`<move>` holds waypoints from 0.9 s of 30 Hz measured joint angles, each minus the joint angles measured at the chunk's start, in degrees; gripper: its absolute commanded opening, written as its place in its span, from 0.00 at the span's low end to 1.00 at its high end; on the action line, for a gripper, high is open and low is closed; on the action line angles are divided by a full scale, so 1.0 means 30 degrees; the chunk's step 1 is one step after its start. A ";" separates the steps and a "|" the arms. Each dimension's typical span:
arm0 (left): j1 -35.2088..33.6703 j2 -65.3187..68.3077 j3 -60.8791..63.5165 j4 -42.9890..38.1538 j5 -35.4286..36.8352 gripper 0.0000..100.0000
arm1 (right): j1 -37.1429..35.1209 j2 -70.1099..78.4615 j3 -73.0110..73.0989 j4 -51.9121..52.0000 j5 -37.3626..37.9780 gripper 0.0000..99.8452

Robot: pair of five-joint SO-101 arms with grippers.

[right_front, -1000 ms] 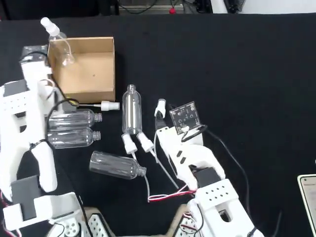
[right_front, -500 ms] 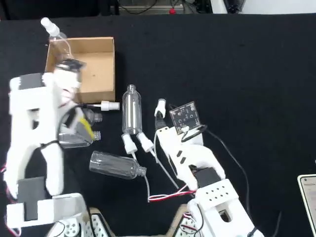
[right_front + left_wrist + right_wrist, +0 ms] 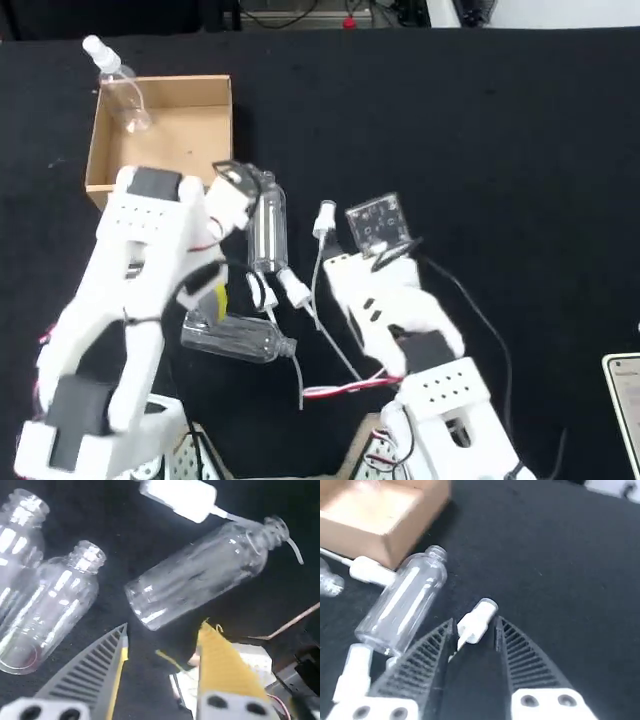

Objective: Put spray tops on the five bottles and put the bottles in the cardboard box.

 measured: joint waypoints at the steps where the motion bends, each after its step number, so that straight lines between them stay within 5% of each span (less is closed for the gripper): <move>1: 0.0205 -0.0645 0.0527 0.0000 -0.0059 0.29 | 0.0293 0.0000 -0.0469 0.0879 0.0000 0.13; 8: 0.1993 -0.5685 0.3458 -0.0293 -0.0293 0.33 | 0.3165 0.0000 -0.1641 0.5275 0.0000 0.13; 27: 0.5685 -0.6154 0.9289 -0.6212 -0.2315 0.33 | 0.4894 0.0000 0.0352 0.2637 0.0000 0.13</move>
